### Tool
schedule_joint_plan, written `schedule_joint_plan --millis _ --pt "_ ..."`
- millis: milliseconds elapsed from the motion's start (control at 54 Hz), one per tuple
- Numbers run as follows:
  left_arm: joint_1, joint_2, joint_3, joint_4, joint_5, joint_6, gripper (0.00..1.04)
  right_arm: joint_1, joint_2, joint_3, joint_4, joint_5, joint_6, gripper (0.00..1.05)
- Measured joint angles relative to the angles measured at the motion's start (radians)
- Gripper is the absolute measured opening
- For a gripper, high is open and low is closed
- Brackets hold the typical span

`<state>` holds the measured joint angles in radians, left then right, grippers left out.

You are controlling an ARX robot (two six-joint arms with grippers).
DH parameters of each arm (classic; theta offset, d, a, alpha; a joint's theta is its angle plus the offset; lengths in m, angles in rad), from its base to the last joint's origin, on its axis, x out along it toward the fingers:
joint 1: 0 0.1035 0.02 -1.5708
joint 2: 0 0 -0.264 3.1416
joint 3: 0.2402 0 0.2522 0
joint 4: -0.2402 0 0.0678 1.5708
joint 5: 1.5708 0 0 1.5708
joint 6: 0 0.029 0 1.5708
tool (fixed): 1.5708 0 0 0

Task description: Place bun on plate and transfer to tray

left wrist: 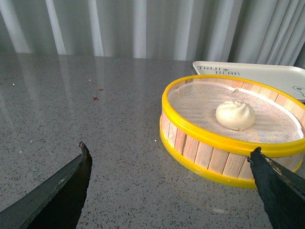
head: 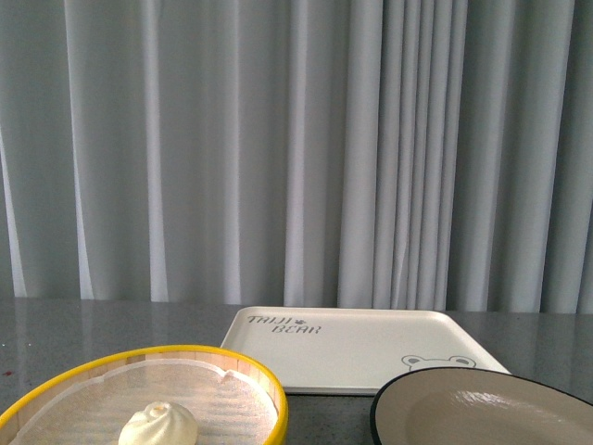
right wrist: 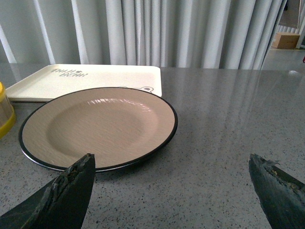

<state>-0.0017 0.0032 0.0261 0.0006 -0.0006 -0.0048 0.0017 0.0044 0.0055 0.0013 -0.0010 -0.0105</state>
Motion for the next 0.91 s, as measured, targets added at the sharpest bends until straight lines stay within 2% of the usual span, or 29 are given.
schedule_joint_plan --millis 908 --pt "0.000 0.000 0.000 0.000 0.000 0.000 0.98 0.000 0.000 0.000 0.000 0.000 0.000 0.96"
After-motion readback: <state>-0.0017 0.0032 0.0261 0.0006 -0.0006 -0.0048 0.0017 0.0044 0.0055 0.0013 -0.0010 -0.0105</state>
